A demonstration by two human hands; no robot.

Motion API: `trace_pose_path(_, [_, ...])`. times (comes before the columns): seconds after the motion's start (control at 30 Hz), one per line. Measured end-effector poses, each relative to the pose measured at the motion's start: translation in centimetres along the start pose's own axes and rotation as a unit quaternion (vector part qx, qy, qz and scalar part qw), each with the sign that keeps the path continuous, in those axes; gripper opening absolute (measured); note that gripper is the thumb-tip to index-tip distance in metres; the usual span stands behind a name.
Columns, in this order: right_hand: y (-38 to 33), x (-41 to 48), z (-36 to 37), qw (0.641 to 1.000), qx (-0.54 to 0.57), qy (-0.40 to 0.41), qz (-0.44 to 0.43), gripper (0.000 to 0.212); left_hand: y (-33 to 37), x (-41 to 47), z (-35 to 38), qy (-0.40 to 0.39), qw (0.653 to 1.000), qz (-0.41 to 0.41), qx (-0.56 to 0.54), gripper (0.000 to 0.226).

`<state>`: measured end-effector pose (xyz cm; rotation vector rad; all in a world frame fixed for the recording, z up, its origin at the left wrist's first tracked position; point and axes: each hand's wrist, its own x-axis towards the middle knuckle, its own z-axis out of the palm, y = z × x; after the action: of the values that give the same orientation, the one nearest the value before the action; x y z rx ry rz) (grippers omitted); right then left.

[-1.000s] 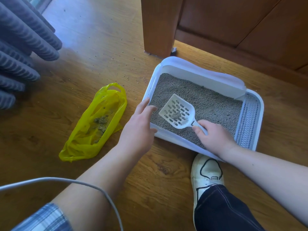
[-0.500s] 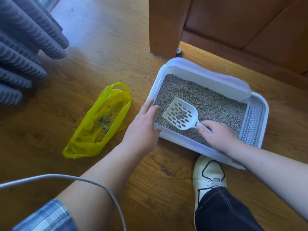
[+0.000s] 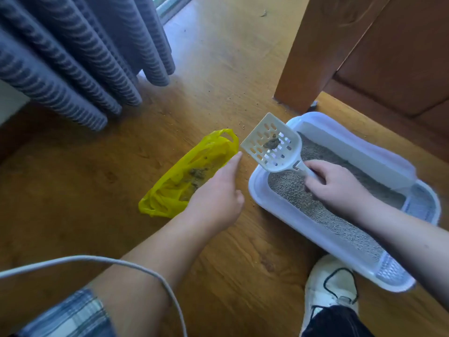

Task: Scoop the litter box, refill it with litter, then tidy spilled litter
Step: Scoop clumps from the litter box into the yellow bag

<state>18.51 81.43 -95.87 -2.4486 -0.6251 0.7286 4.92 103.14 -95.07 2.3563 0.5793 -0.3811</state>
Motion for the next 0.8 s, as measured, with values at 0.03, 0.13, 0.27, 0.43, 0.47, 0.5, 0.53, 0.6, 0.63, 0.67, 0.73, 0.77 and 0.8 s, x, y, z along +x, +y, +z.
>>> trace_pose_path(0.03, [-1.2, 0.7, 0.1, 1.000, -0.013, -0.016, -0.007, 0.013, -0.7, -0.3, -0.5, 0.004, 1.000, -0.016, 0.010, 0.077])
trace_pose_path(0.13, [-4.9, 2.7, 0.8, 0.995, -0.072, -0.059, -0.026, 0.019, -2.9, -1.2, -2.3, -0.018, 0.995, -0.082, 0.047, 0.062])
trace_pose_path(0.27, [-8.7, 5.5, 3.3, 0.973, -0.212, -0.081, -0.052, 0.018, -6.3, -2.8, -3.6, -0.102, 0.978, -0.144, 0.107, 0.048])
trace_pose_path(0.43, [-12.3, 6.9, 7.1, 0.924, -0.359, -0.054, -0.118, 0.007, -9.1, -4.3, -5.0, -0.110, 0.974, -0.159, 0.119, 0.044])
trace_pose_path(0.47, [-12.7, 7.0, 7.8, 0.912, -0.381, -0.042, -0.143, 0.013, -9.4, -4.5, -5.3, -0.102, 0.975, -0.157, 0.118, 0.044])
trace_pose_path(0.5, [-13.0, 7.0, 8.6, 0.898, -0.406, -0.035, -0.167, 0.021, -9.7, -4.6, -5.4, -0.095, 0.976, -0.156, 0.115, 0.045])
trace_pose_path(0.53, [-13.1, 7.0, 9.3, 0.886, -0.425, -0.032, -0.185, 0.030, -9.9, -4.7, -5.5, -0.091, 0.977, -0.156, 0.111, 0.046])
trace_pose_path(0.6, [-13.1, 7.0, 10.1, 0.874, -0.445, -0.031, -0.193, 0.047, -10.2, -4.9, -5.7, -0.090, 0.978, -0.155, 0.105, 0.049])
trace_pose_path(0.63, [-13.0, 7.1, 10.2, 0.869, -0.454, -0.025, -0.195, 0.052, -10.2, -5.0, -5.7, -0.091, 0.978, -0.154, 0.103, 0.049])
trace_pose_path(0.67, [-12.8, 7.1, 10.2, 0.863, -0.463, -0.013, -0.202, 0.054, -10.3, -5.0, -5.7, -0.092, 0.979, -0.153, 0.102, 0.049])
trace_pose_path(0.73, [-12.3, 7.1, 9.5, 0.850, -0.477, 0.018, -0.220, 0.052, -10.2, -4.9, -5.5, -0.092, 0.979, -0.150, 0.100, 0.046])
trace_pose_path(0.77, [-12.1, 7.1, 9.0, 0.849, -0.477, 0.032, -0.226, 0.052, -10.0, -4.8, -5.3, -0.093, 0.980, -0.148, 0.100, 0.045])
trace_pose_path(0.8, [-11.9, 7.1, 8.4, 0.850, -0.475, 0.043, -0.224, 0.053, -9.8, -4.6, -5.2, -0.094, 0.980, -0.145, 0.099, 0.045])
